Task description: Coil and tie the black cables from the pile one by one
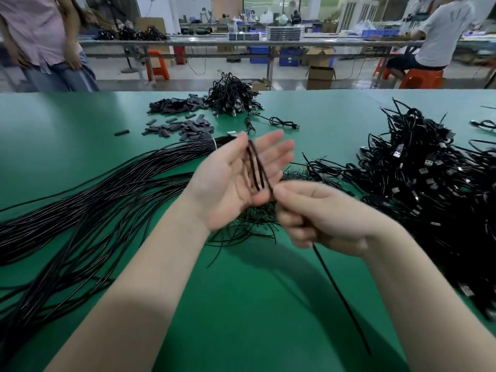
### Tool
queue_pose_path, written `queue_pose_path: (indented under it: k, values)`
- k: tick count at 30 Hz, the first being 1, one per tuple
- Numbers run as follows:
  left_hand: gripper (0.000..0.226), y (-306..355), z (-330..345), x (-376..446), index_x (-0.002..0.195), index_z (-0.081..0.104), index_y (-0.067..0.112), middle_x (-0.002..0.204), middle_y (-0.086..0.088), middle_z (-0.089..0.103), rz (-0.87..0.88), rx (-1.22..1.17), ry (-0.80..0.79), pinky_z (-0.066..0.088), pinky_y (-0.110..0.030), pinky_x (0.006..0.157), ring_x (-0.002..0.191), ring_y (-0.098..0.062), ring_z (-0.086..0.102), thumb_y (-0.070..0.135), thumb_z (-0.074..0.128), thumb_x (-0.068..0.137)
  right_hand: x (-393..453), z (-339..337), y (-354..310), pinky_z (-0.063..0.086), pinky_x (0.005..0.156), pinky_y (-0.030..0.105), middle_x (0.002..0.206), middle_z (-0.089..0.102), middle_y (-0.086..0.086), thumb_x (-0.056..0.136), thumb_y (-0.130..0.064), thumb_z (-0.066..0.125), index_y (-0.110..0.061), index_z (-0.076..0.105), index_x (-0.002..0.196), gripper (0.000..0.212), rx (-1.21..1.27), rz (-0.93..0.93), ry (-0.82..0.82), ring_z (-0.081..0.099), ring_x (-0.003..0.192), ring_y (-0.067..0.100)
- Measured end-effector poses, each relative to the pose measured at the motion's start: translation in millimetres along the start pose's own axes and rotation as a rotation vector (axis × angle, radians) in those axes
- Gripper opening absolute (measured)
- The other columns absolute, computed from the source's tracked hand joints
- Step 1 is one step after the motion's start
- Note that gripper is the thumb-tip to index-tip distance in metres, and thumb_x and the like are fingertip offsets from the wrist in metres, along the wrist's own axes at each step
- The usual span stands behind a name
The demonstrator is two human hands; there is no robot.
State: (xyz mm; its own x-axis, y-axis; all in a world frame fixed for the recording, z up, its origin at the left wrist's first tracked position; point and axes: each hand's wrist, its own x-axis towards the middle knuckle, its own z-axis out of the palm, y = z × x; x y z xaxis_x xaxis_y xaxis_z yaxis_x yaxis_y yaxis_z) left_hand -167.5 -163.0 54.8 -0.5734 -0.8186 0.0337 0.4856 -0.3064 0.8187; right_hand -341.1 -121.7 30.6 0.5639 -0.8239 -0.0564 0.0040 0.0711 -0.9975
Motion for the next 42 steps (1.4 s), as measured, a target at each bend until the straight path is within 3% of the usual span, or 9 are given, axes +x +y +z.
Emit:
queue_pose_path:
  k: [3, 6, 11, 15, 18, 21, 30, 36, 42]
  values:
    - [0.049, 8.4, 3.7, -7.8, 0.084, 0.077, 0.015, 0.075, 0.0, 0.073, 0.009, 0.038, -0.057, 0.058, -0.026, 0.066, 0.066, -0.012, 0.069, 0.036, 0.035, 0.098, 3.7, -7.4, 24.7, 0.023, 0.044, 0.021, 0.057, 0.029, -0.005, 0.078, -0.063, 0.059, -0.024, 0.064, 0.068, 0.04, -0.238, 0.234, 0.052, 0.023, 0.046, 0.011]
    - [0.048, 12.7, -3.2, -14.1, 0.057, 0.063, 0.023, 0.042, 0.01, 0.046, -0.049, 0.312, -0.175, 0.035, -0.02, 0.044, 0.034, -0.005, 0.04, 0.036, 0.04, 0.096, -1.1, -21.7, 26.4, 0.016, 0.045, 0.025, 0.059, 0.027, 0.002, 0.059, -0.075, 0.066, -0.025, 0.036, 0.058, 0.059, -0.459, 0.279, 0.412, 0.021, 0.048, 0.016]
    - [0.049, -8.0, -5.0, -5.7, 0.08, 0.074, 0.023, 0.064, 0.002, 0.069, -0.229, 0.897, -0.125, 0.043, -0.02, 0.051, 0.049, -0.01, 0.059, 0.04, 0.034, 0.103, -6.7, -33.0, -4.0, 0.023, 0.042, 0.02, 0.052, 0.037, -0.009, 0.089, -0.052, 0.059, -0.016, 0.055, 0.065, 0.043, -0.363, 0.002, 0.659, 0.027, 0.045, 0.009]
    - [0.04, -16.9, 0.0, 4.7, 0.113, 0.065, 0.019, 0.097, 0.0, 0.076, -0.081, 0.42, 0.119, 0.054, -0.026, 0.08, 0.089, -0.009, 0.071, 0.037, 0.031, 0.105, -2.6, 0.4, -21.8, 0.032, 0.045, 0.019, 0.056, 0.044, -0.013, 0.104, -0.028, 0.041, -0.02, 0.069, 0.091, 0.032, -0.287, -0.136, 0.411, 0.036, 0.046, 0.008]
    - [0.045, -6.4, 2.8, 4.8, 0.114, 0.063, 0.011, 0.1, -0.002, 0.075, 0.034, 0.01, 0.118, 0.055, -0.021, 0.065, 0.089, -0.011, 0.071, 0.037, 0.028, 0.105, 3.2, 14.1, -14.4, 0.033, 0.049, 0.024, 0.055, 0.04, -0.01, 0.104, -0.024, 0.039, -0.019, 0.063, 0.084, 0.032, -0.326, -0.1, 0.323, 0.036, 0.048, 0.011]
    - [0.035, -4.1, 9.7, 1.3, 0.095, 0.061, 0.015, 0.075, 0.004, 0.07, 0.073, -0.115, 0.173, 0.054, -0.026, 0.071, 0.073, -0.012, 0.07, 0.034, 0.033, 0.105, 7.6, 13.4, -3.2, 0.028, 0.05, 0.025, 0.053, 0.032, -0.01, 0.104, -0.027, 0.041, -0.015, 0.059, 0.079, 0.032, -0.342, -0.004, 0.304, 0.029, 0.049, 0.011]
    - [0.03, -16.0, 11.6, 7.8, 0.086, 0.055, 0.013, 0.073, 0.001, 0.069, 0.178, -0.034, 0.265, 0.057, -0.026, 0.069, 0.076, -0.015, 0.071, 0.025, 0.035, 0.106, 3.3, -0.5, 1.5, 0.042, 0.06, 0.028, 0.061, 0.053, -0.002, 0.103, -0.028, 0.042, -0.017, 0.058, 0.076, 0.032, -0.433, 0.068, 0.252, 0.05, 0.056, 0.014]
    - [0.028, -23.0, 12.7, 6.7, 0.088, 0.053, 0.01, 0.074, -0.004, 0.069, 0.124, 0.098, 0.178, 0.056, -0.026, 0.061, 0.075, -0.017, 0.069, 0.023, 0.035, 0.105, 5.0, -0.2, -3.1, 0.055, 0.086, 0.029, 0.106, 0.07, 0.002, 0.098, -0.037, 0.05, -0.027, 0.061, 0.106, 0.017, -0.246, 0.032, 0.322, 0.066, 0.089, 0.009]
    - [0.028, -28.6, 15.1, 4.9, 0.085, 0.055, 0.011, 0.076, -0.004, 0.07, -0.012, 0.119, 0.115, 0.056, -0.023, 0.064, 0.071, -0.014, 0.064, 0.027, 0.04, 0.102, 12.1, 10.3, 4.1, 0.059, 0.075, 0.033, 0.069, 0.059, -0.002, 0.094, -0.027, 0.059, -0.012, 0.058, 0.088, 0.016, -0.193, -0.067, 0.337, 0.063, 0.066, 0.011]
